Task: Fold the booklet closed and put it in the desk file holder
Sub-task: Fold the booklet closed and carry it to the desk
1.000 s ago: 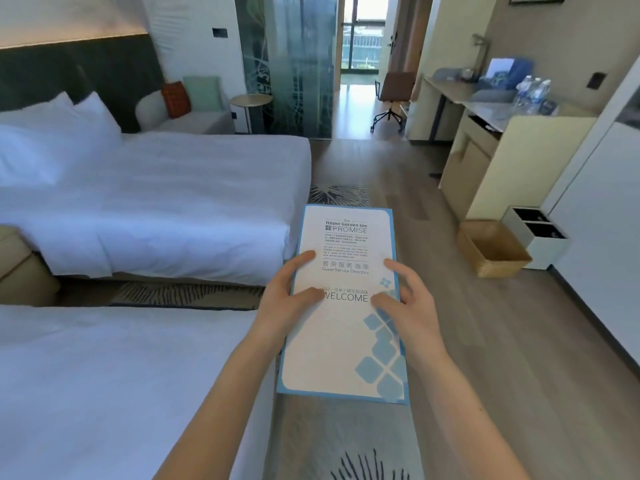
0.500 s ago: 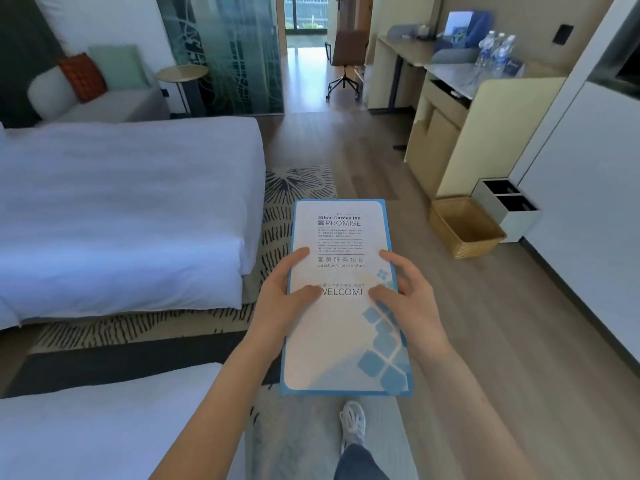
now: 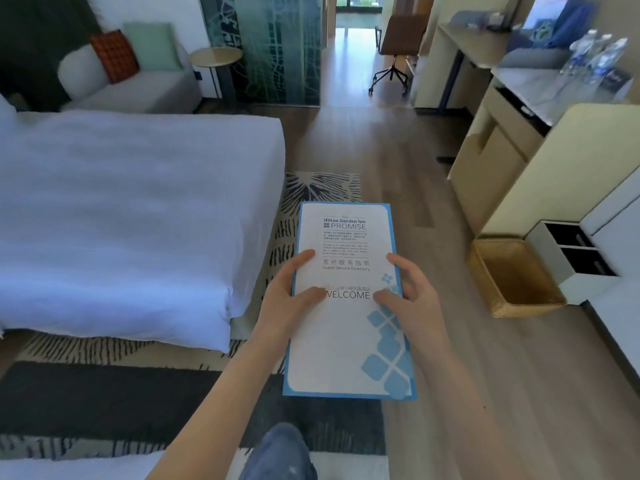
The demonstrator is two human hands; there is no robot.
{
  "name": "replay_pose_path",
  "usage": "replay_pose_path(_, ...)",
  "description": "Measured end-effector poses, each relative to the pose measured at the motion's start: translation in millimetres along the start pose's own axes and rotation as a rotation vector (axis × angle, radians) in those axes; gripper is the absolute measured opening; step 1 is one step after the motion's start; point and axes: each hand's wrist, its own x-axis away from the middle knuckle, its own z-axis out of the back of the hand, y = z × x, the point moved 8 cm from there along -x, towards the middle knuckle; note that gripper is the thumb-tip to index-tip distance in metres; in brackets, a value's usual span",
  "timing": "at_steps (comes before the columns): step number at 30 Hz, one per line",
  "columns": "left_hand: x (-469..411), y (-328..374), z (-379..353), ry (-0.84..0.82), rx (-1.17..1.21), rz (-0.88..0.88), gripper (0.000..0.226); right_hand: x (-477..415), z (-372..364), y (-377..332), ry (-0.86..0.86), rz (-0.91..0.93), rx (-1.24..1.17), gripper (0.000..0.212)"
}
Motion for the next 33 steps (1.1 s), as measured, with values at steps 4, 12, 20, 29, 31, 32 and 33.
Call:
replay_pose_path(4, -95.9, -4.4, 1.6, 0.043, 0.040, 0.023, 0.057, -105.7, -19.4, 4.3, -0.050, -0.002, -0.003, 0.065)
replay_pose_path(12, -346.4, 50.6, 3.3, 0.048, 0.065, -0.028, 0.055, -345.5, -75.8, -52.7, -0.087, 0.064, 0.004, 0.069)
replay_pose_path(20, -566.1, 94.7, -44.9, -0.068, 0.013, -0.028, 0.055, -547.5, -67.2, -102.7, 0.033, 0.037, -0.062, 0.060)
replay_pose_path(29, -824.8, 104.2, -102.5, -0.018, 0.019, -0.002, 0.056, -821.1, -55.7, -126.3, -0.017, 0.021, -0.047, 0.060)
replay_pose_path(31, -884.1, 119.1, -113.2, 0.003, 0.009, -0.003, 0.056, -883.8, -57.8, -142.1, -0.043, 0.022, -0.055, 0.060)
replay_pose_path(32, -912.4, 127.1, -117.8, 0.007, 0.005, -0.005, 0.056, -914.1, -60.2, -150.6, -0.055, 0.025, -0.050, 0.061)
replay_pose_path(33, -939.8, 134.5, -121.7, 0.012, 0.000, -0.006, 0.056, -944.3, -62.2, -158.0, -0.064, 0.027, -0.035, 0.061)
